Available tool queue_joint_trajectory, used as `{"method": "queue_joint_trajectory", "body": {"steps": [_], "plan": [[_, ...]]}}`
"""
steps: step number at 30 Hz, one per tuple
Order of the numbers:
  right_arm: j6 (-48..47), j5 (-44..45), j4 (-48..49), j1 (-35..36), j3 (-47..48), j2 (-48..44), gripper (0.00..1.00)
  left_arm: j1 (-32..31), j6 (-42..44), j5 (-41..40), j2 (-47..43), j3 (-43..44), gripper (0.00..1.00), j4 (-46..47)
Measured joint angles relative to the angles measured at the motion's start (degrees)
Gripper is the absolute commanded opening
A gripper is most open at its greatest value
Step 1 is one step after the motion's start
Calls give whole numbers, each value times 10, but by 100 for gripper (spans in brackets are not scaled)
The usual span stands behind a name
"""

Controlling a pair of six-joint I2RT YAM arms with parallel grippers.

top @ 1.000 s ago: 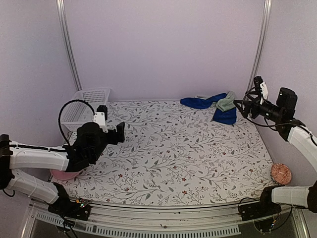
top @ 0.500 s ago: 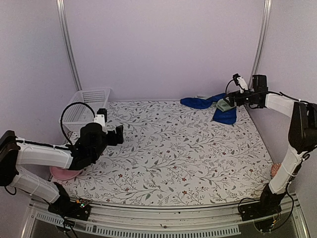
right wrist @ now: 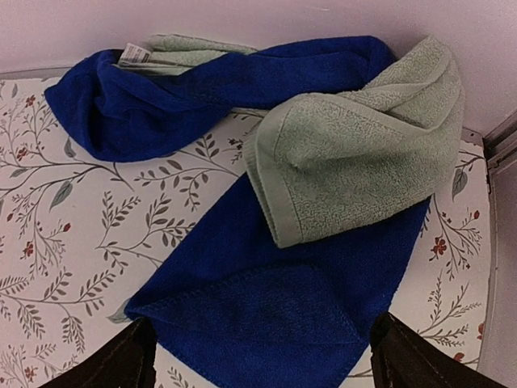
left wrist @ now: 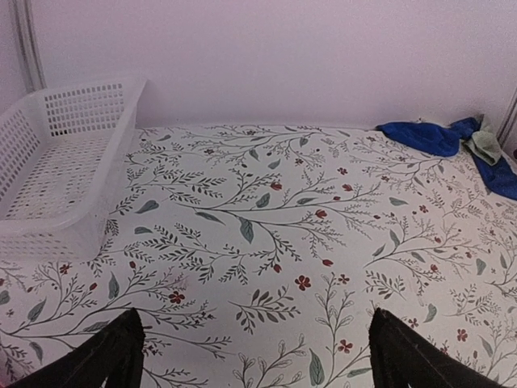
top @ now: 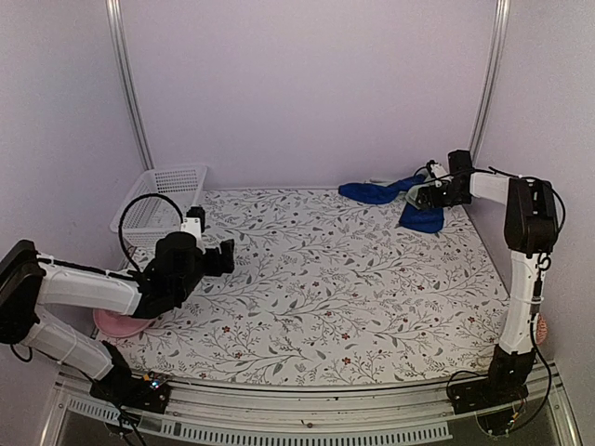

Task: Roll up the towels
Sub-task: Pick up the towel from the towel pile.

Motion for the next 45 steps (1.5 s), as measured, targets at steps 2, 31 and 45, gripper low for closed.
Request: {"method": "queue_joint_trajectory", "body": {"steps": [2,31,45], "plan": [[5,13,-3,0,28,27,91,0,0,2,7,1,97,0],[-9,154,6,14,157,171,79,1,-4,21,75,36,97,-17],[-4,156,27,15,177,179,75,1,-4,28,94,42,97,-18]]}}
